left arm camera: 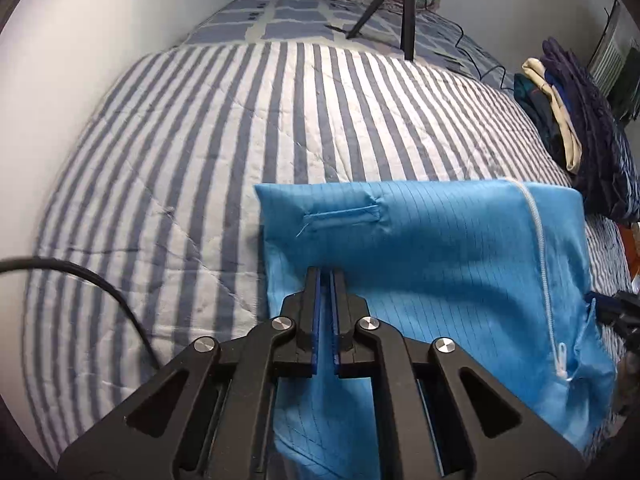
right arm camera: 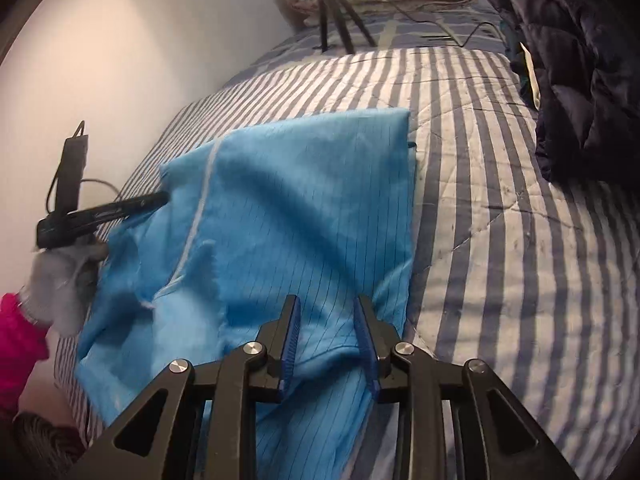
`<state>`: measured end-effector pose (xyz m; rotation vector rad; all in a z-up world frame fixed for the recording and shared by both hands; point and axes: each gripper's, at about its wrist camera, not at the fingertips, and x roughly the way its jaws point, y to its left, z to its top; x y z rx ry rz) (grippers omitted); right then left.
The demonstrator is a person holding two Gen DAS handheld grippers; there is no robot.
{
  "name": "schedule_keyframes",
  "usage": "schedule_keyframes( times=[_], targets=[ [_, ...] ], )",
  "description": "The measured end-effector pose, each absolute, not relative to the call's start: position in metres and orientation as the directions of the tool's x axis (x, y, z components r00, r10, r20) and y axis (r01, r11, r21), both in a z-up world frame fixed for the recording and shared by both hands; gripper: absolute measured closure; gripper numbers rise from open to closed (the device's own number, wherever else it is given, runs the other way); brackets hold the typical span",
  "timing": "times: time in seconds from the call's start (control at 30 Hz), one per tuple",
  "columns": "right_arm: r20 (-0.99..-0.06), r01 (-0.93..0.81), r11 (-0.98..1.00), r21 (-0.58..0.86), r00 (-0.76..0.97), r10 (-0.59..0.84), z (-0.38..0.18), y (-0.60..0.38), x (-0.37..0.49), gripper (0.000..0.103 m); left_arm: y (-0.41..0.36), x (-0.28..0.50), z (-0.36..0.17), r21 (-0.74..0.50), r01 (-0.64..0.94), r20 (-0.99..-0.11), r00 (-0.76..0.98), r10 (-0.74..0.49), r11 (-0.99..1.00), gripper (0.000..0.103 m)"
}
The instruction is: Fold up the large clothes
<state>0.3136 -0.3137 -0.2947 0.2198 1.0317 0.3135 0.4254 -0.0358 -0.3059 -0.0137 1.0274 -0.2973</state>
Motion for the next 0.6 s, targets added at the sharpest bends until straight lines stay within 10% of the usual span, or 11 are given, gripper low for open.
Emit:
schedule_keyframes(
  times=[0.23,0.6],
  targets=[
    [-0.700,-0.279,0.928,0.245,0.611,0.369,-0.230,-0.307,0.351,0.074,-0.079,0.426,-0.259,-0.175,0.371,-0.769,0.527,-0.362,0.912,0.099],
    [-0.807,-0.320,0.928,0.192,0.486,0.335,-0.287,-0.255,0.424,0.079,-0.105,0.465,-0.308,-0.132,0.348,-0.832,0.471,-0.295,0.928,0.099]
  ],
)
